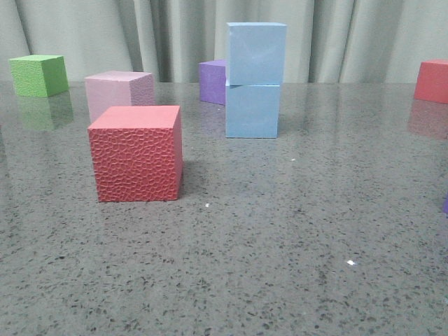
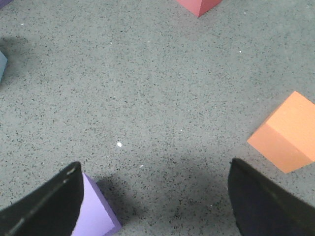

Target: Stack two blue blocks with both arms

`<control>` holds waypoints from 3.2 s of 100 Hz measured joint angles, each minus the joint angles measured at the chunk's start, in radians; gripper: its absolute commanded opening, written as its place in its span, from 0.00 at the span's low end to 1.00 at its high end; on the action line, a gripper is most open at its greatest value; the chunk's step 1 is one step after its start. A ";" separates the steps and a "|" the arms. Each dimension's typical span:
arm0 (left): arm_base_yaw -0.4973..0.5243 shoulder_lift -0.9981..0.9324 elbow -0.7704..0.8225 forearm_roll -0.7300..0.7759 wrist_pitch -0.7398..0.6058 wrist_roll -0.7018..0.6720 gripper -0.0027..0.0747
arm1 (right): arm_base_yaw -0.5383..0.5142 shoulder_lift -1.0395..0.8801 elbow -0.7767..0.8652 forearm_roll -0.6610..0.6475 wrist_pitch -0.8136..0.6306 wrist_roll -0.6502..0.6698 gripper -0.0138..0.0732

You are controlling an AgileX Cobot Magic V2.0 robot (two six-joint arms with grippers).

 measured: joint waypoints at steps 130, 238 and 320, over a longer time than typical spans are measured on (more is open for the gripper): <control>0.086 -0.989 1.322 0.002 -0.377 -0.123 0.74 | 0.000 0.000 0.000 -0.001 0.008 0.000 0.85; 0.086 -1.097 1.371 0.001 -0.415 -0.129 0.46 | 0.000 0.000 0.000 -0.001 0.017 0.000 0.55; 0.086 -1.097 1.371 0.001 -0.423 -0.129 0.01 | 0.000 0.000 0.000 -0.001 0.021 0.000 0.02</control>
